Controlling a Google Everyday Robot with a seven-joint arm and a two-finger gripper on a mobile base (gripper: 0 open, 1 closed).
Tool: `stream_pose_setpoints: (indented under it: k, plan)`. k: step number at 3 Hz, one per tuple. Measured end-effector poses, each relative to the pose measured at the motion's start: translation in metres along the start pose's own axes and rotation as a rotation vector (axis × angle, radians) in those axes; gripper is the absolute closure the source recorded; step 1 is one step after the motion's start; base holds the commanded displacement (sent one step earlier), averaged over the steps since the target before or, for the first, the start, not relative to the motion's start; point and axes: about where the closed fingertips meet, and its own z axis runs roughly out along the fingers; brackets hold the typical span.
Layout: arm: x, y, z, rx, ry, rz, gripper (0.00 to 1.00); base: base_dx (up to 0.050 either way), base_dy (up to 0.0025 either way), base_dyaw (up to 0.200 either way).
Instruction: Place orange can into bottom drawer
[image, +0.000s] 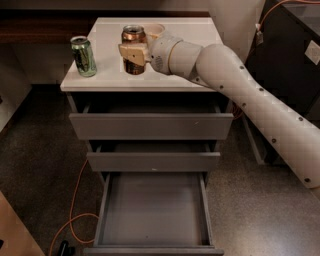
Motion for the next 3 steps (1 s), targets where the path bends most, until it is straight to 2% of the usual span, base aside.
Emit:
stream_pose_setpoints:
  k: [2,3]
  plan:
    - [0.006,0.002,-0.001,-0.015,0.016,0.010,1.00,0.000,0.00000,0.000]
    - [0.020,0.016,-0.015,-0.067,0.029,0.027,1.00,0.000,0.00000,0.000]
